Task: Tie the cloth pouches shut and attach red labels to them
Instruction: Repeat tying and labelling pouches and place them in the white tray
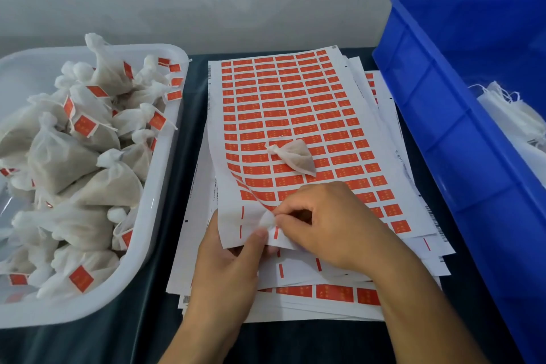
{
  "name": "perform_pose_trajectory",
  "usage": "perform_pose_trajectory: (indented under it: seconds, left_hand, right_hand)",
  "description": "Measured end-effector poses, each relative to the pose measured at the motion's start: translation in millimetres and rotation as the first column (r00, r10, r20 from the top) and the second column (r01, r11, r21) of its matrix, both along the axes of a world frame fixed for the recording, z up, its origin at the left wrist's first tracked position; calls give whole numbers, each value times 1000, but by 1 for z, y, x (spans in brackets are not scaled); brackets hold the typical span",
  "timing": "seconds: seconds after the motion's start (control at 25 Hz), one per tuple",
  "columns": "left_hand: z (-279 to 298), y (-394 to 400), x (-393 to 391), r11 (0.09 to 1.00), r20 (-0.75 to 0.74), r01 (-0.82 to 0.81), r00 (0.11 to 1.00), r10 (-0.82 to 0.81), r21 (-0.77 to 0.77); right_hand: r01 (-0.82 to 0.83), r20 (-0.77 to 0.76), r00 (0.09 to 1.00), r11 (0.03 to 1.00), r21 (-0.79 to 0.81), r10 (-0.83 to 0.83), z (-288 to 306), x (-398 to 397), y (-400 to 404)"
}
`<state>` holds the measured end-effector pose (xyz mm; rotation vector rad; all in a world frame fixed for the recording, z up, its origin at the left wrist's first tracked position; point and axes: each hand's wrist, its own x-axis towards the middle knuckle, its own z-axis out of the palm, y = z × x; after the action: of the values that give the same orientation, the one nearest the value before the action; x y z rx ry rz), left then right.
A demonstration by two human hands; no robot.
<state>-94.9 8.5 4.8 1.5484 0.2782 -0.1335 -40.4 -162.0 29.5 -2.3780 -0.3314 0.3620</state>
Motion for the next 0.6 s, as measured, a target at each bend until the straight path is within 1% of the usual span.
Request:
perform_pose_trajectory:
  seconds: [0.08,0.24,0.4,0.6]
  left_hand:
    - [-1,2,0,1000,-8,-3,1000,3,-6]
    - [-3,4,-2,1000,-4,-17,1000,17,8]
    - [-5,4,-2,999,-13,-33,999,33,33]
    - [-3,4,-1,999,-19,-34,999,34,27]
  right_hand:
    - [-5,7,1000,1000,5,5,0,1,-1]
    - [12,-30,1000,999,49,-11,1,3,-3]
    - [-19,-30,999,1000,8,20,-1,4,2]
    - [-35,-22,999,999,35,36,1,3,1]
